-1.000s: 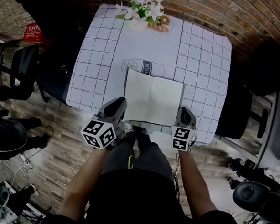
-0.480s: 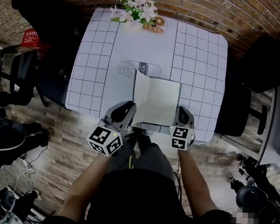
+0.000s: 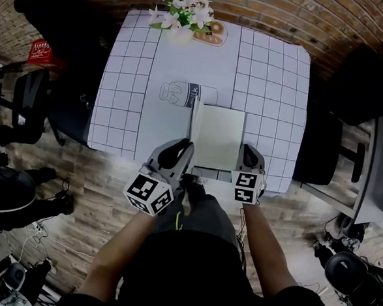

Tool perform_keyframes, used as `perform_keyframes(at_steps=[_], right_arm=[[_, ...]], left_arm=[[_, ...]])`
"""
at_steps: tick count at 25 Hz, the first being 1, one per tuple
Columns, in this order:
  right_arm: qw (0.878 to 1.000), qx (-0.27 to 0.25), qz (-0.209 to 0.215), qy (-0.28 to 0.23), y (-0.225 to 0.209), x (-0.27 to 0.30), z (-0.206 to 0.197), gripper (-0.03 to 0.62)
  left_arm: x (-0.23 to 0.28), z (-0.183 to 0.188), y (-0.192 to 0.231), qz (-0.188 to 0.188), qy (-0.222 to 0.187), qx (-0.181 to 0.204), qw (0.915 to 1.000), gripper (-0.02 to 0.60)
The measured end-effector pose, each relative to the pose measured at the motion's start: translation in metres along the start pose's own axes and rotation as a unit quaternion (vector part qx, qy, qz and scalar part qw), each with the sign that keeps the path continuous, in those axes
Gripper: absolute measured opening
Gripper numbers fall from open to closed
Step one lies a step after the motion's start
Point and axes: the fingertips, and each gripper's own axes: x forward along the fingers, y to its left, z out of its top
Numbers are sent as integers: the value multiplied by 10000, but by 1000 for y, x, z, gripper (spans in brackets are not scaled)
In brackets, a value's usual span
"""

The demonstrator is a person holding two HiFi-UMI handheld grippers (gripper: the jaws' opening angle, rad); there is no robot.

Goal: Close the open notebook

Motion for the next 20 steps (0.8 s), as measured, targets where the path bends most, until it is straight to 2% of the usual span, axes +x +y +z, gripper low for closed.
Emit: perform_keyframes(at_steps=[7, 16, 20], right_arm=[[9999, 101, 129, -1, 0, -5, -1, 14], [9995, 299, 45, -127, -16, -17, 2, 14], [9992, 377, -36, -118, -23, -23, 0, 14]], left_arm=[[16, -3, -28, -415, 25, 79, 9991, 49], [40, -12, -56, -798, 161, 258, 9963, 60], [52, -21, -71, -1080, 259, 192, 9936, 75]])
